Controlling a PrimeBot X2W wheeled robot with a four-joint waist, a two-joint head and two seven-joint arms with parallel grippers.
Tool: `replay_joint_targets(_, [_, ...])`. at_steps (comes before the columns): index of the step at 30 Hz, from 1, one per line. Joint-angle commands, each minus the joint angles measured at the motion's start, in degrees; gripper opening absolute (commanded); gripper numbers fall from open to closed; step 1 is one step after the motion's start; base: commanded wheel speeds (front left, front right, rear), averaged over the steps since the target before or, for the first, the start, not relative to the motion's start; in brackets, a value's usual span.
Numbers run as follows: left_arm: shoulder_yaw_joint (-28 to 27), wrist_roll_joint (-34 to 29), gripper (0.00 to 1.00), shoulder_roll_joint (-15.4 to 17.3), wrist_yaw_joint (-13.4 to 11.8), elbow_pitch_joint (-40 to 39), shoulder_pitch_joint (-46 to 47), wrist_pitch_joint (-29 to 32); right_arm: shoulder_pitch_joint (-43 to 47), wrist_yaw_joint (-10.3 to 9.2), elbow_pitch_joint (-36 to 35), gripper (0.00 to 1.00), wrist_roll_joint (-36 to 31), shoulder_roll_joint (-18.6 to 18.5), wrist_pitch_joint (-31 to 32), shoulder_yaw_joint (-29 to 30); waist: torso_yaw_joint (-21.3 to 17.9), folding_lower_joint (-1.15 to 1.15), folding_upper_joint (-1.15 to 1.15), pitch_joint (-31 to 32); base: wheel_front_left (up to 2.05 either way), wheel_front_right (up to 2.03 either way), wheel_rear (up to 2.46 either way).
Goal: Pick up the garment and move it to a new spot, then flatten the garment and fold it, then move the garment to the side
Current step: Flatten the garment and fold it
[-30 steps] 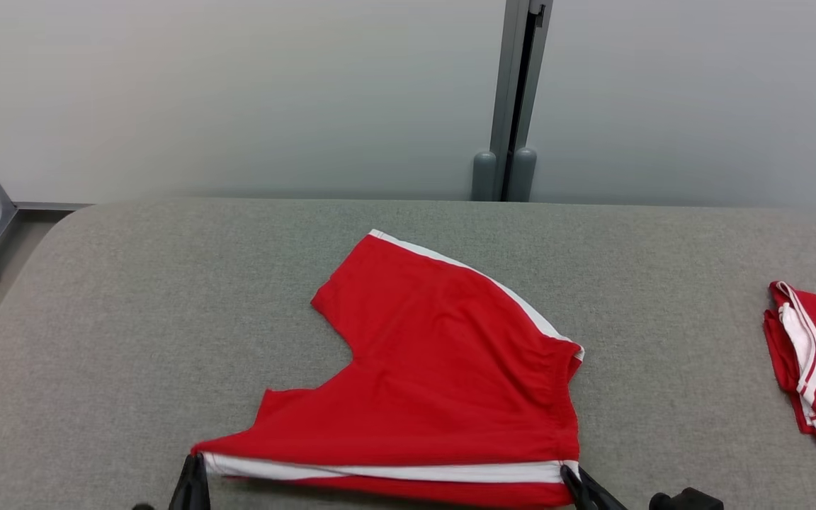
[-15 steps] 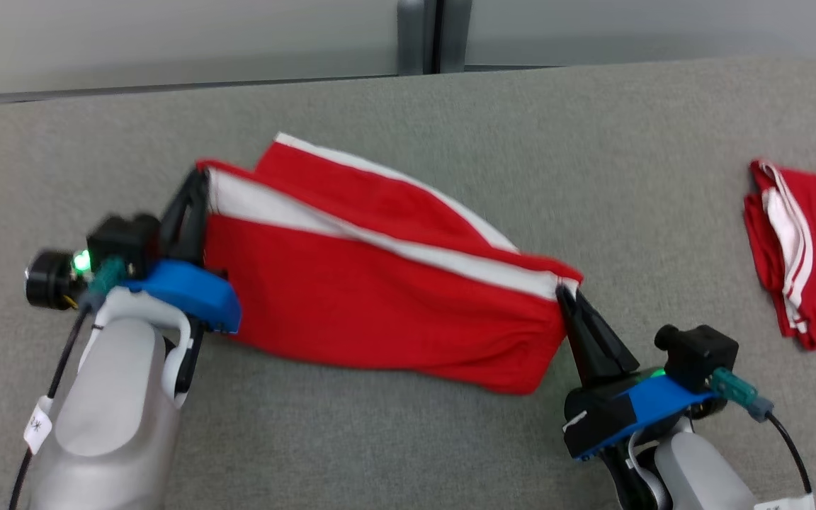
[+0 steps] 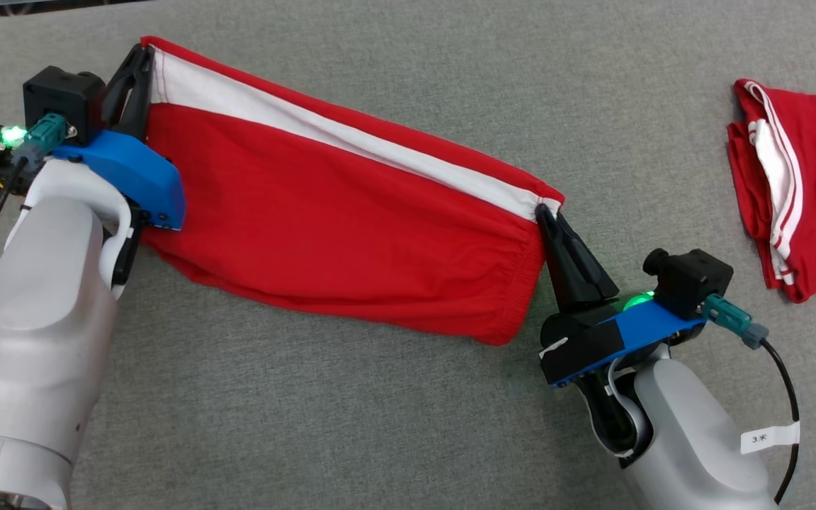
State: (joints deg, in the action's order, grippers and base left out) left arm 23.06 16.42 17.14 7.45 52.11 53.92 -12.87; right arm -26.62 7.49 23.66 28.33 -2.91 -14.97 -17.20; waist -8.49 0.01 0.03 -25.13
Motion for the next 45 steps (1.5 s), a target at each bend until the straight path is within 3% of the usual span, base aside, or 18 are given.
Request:
replay_joint_targets(1, [0.94, 0.87, 0.0, 0.23, 0.04, 1.35, 1.02, -0.49, -0.84, 0.0, 0.13, 0.0, 0.96, -0.1, -0.31, -0.48, -0.32, -0.01, -0.03, -0.23, 0.0, 0.0, 0.0])
replay_joint_targets(2, [1.24, 1.6, 0.04, 0.06, 0.04, 2.27, 1.51, -0.71, -1.11, 0.0, 0.19, 0.0, 1.17, -0.09, -0.32, -0.68, -0.47, -0.01, -0.03, -0.33, 0.0, 0.0, 0.0])
replay_joint_targets(3, [1.51, 2.13, 0.46, -0.05, 0.04, 3.1, 1.88, -0.99, -1.35, 0.0, 0.23, 0.0, 1.52, -0.11, -0.31, -0.84, -0.6, -0.01, -0.03, -0.37, 0.0, 0.0, 0.0])
replay_joint_targets(4, [1.98, 3.09, 1.0, -0.45, 0.04, 5.07, 1.86, -1.3, -1.68, 0.0, -0.1, 0.88, 0.21, -0.08, -0.31, -1.86, -0.82, -0.01, -0.03, -0.28, 0.0, 0.0, 0.0])
replay_joint_targets(5, [1.91, 3.34, 1.0, -0.49, 0.04, 6.0, 1.83, -1.48, -1.6, 0.0, -0.45, 1.0, -0.08, -0.07, -0.32, -1.99, -0.87, -0.01, -0.03, -0.12, 0.0, 0.0, 0.0])
replay_joint_targets(24, [-2.07, 7.81, 1.0, -6.56, -2.68, 11.01, -10.09, -2.34, 6.88, 0.0, -0.75, 1.0, -6.08, -0.1, -0.31, 7.36, 0.39, -0.01, -0.03, 5.28, 0.0, 0.0, 0.0])
replay_joint_targets(33, [-1.01, 6.3, 1.0, -5.81, -7.3, 17.38, -10.7, -1.99, 7.31, 0.0, -0.9, 1.0, -6.48, -0.12, -0.31, 8.18, -0.39, -0.01, -0.03, 5.34, 0.0, 0.0, 0.0])
replay_joint_targets(39, [-1.27, 7.24, 1.0, -6.04, -7.81, 20.16, -11.28, -0.57, 7.56, 0.0, -0.8, 1.0, -6.09, -0.11, -0.31, 7.6, -0.53, -0.01, -0.03, 5.72, 0.0, 0.0, 0.0])
replay_joint_targets(40, [-1.27, 7.43, 0.24, -6.03, -7.44, 20.51, -11.53, -0.29, 7.5, 0.0, -0.81, 1.0, -6.01, -0.11, -0.31, 7.46, -0.57, -0.01, -0.03, 5.75, 0.0, 0.0, 0.0])
replay_joint_targets(41, [-1.18, 7.61, 0.0, -6.17, -7.05, 20.7, -11.82, -0.31, 7.44, 0.0, -0.77, 1.0, -5.92, -0.11, -0.31, 7.37, -0.58, -0.01, -0.03, 5.85, 0.0, 0.0, 0.0])
replay_joint_targets(45, [-1.88, 8.85, 0.0, -7.39, -6.13, 20.58, -13.1, -1.27, 8.04, 0.0, -0.45, 1.0, -6.54, -0.13, -0.32, 7.5, -0.22, -0.01, -0.03, 7.34, 0.0, 0.0, 0.0])
